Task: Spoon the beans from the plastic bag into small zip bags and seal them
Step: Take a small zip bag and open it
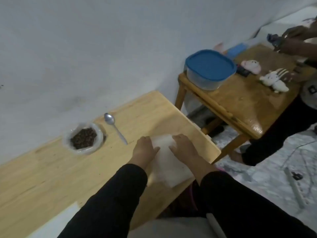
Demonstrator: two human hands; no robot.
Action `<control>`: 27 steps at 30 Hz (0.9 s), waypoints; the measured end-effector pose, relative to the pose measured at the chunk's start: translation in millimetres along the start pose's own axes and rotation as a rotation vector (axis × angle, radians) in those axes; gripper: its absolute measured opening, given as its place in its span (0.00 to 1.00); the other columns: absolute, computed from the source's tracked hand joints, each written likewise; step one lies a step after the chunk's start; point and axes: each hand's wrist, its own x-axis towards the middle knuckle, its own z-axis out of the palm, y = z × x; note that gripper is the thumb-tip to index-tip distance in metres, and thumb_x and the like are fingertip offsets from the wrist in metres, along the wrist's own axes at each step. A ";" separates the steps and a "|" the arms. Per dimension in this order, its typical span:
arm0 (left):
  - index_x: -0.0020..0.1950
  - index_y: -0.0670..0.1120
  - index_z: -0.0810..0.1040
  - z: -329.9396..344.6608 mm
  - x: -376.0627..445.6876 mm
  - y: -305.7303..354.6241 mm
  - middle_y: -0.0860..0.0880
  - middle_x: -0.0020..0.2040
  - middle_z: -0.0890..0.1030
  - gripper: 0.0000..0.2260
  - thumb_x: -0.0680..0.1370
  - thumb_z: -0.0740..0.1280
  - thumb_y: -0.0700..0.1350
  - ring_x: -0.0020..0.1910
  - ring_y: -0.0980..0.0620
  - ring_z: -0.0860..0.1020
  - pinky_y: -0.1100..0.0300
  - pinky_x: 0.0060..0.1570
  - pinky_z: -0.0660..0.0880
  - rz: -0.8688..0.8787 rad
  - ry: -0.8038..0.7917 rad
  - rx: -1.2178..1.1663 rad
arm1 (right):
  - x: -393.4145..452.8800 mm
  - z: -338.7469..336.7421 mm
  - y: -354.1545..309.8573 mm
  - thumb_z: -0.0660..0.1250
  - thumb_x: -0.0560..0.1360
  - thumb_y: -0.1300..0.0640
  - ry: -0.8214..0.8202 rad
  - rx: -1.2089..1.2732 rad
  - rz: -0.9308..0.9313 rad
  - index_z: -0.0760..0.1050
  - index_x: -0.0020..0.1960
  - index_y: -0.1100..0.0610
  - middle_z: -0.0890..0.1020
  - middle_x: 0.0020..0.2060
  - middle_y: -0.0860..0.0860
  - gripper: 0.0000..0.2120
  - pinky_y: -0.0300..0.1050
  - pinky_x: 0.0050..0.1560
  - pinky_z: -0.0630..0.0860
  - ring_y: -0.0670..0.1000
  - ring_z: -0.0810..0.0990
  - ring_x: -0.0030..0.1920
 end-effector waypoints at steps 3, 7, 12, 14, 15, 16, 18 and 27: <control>0.67 0.42 0.67 4.4 -1.5 -0.6 0.43 0.63 0.70 0.25 0.76 0.67 0.53 0.61 0.45 0.71 0.56 0.56 0.69 -0.024 0.013 -0.026 | 4.1 6.3 1.6 0.63 0.77 0.51 -0.012 0.032 0.033 0.63 0.72 0.58 0.67 0.69 0.56 0.26 0.44 0.68 0.61 0.54 0.65 0.69; 0.65 0.42 0.69 8.6 -3.1 -2.0 0.44 0.62 0.69 0.23 0.75 0.69 0.50 0.60 0.46 0.70 0.58 0.56 0.69 -0.010 0.058 -0.055 | 8.1 13.4 1.9 0.66 0.75 0.53 -0.006 0.084 0.081 0.65 0.70 0.59 0.69 0.66 0.57 0.26 0.44 0.67 0.62 0.55 0.66 0.67; 0.66 0.42 0.70 15.5 -6.6 -4.7 0.44 0.63 0.67 0.21 0.74 0.69 0.45 0.61 0.46 0.69 0.59 0.58 0.67 0.005 0.133 -0.147 | 13.0 20.9 1.1 0.69 0.73 0.53 0.090 0.173 0.185 0.66 0.69 0.58 0.70 0.64 0.56 0.27 0.43 0.63 0.67 0.54 0.68 0.65; 0.66 0.43 0.70 18.0 -7.4 -5.9 0.44 0.64 0.66 0.22 0.74 0.69 0.44 0.62 0.46 0.68 0.60 0.60 0.66 0.003 0.141 -0.179 | 14.2 20.3 1.3 0.69 0.73 0.54 0.098 0.194 0.208 0.66 0.68 0.58 0.71 0.62 0.56 0.26 0.45 0.61 0.68 0.55 0.69 0.63; 0.67 0.43 0.69 18.9 -7.4 -6.3 0.44 0.64 0.66 0.22 0.74 0.70 0.44 0.62 0.46 0.68 0.60 0.60 0.66 0.004 0.143 -0.192 | 14.4 19.0 1.7 0.69 0.73 0.55 0.105 0.200 0.213 0.67 0.68 0.58 0.71 0.62 0.56 0.25 0.45 0.61 0.69 0.55 0.69 0.63; 0.67 0.44 0.69 19.1 -7.3 -6.8 0.45 0.64 0.66 0.22 0.74 0.70 0.44 0.62 0.46 0.67 0.60 0.60 0.66 0.006 0.142 -0.200 | 15.0 17.6 2.0 0.68 0.73 0.56 0.115 0.206 0.212 0.67 0.68 0.57 0.71 0.62 0.56 0.25 0.45 0.61 0.69 0.54 0.70 0.62; 0.66 0.45 0.69 19.9 -6.4 -7.7 0.45 0.64 0.66 0.22 0.74 0.70 0.44 0.62 0.47 0.67 0.60 0.60 0.66 0.003 0.140 -0.212 | 15.8 16.1 1.5 0.67 0.73 0.58 0.128 0.233 0.209 0.69 0.67 0.57 0.72 0.62 0.55 0.23 0.45 0.61 0.70 0.54 0.71 0.62; 0.67 0.45 0.70 11.3 0.2 -11.4 0.46 0.64 0.68 0.20 0.76 0.68 0.44 0.61 0.46 0.70 0.61 0.56 0.67 -0.016 0.129 -0.269 | 18.8 -8.7 -7.0 0.69 0.73 0.58 0.038 0.511 0.149 0.72 0.66 0.55 0.80 0.47 0.53 0.22 0.33 0.44 0.70 0.47 0.75 0.47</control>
